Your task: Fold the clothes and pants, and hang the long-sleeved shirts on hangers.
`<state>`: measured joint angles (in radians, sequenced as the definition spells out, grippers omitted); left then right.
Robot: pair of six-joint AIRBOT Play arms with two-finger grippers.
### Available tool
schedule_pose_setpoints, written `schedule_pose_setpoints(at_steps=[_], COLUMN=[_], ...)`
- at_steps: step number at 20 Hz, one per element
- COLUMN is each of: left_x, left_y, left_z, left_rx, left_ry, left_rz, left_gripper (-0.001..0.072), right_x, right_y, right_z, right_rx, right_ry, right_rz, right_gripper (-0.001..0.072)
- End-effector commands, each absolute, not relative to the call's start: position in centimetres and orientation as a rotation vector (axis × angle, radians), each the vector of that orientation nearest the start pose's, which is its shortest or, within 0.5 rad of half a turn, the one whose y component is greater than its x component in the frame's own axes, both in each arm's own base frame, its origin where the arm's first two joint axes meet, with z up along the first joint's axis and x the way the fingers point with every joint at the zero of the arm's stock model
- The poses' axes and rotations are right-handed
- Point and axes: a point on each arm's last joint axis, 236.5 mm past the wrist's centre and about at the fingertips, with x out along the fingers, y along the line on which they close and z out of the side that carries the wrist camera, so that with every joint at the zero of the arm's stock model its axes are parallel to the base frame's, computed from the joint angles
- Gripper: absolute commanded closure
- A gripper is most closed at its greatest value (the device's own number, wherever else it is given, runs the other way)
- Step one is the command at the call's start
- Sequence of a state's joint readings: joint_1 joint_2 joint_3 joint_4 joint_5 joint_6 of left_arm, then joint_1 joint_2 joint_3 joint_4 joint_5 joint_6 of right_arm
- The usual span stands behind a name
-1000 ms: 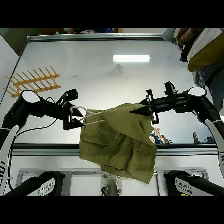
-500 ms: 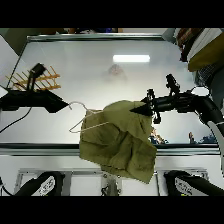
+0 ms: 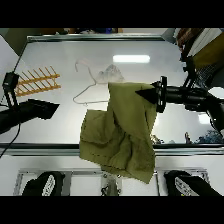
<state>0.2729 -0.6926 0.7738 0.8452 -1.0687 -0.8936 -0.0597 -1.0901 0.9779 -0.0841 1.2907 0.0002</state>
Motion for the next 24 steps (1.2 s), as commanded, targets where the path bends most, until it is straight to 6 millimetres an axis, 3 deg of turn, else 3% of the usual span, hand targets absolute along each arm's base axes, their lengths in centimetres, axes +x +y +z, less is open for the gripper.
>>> schedule_pose_setpoints(at_steps=[1,4,9,12,15,19,23,24], left_x=[30.0,29.0,27.6,26.6,25.4,24.2,24.5,25.0], left_y=[-8.2,-12.0,-18.4,-22.6,-25.2,-26.8,-25.3,-24.0], left_z=[11.0,10.0,6.8,4.5,1.2,-3.0,-5.5,-5.8], left_rx=[-0.207,-0.258,-0.067,0.016,0.063,0.118,0.141,0.131], left_ry=[0.663,0.67,0.8,0.875,0.973,1.069,1.149,1.173], left_rz=[-0.406,-0.441,-0.515,-0.562,-0.589,-0.6,-0.543,-0.502], left_gripper=[0.0201,0.022,0.0219,0.0218,0.0218,0.0218,0.0227,0.0498], right_x=[35.5,35.9,36.0,36.2,36.4,36.4,36.4,36.4], right_y=[19.9,19.7,19.7,19.6,19.5,19.5,19.5,19.5], right_z=[23.0,23.3,23.3,23.2,23.2,23.2,23.2,23.2], right_rx=[0.067,0.079,0.096,0.097,0.097,0.097,0.097,0.097], right_ry=[0.114,0.106,0.117,0.118,0.118,0.118,0.118,0.118], right_rz=[1.136,1.115,1.11,1.101,1.092,1.092,1.092,1.092], right_gripper=[0.0703,0.0703,0.0702,0.0702,0.0702,0.0702,0.0702,0.0701])
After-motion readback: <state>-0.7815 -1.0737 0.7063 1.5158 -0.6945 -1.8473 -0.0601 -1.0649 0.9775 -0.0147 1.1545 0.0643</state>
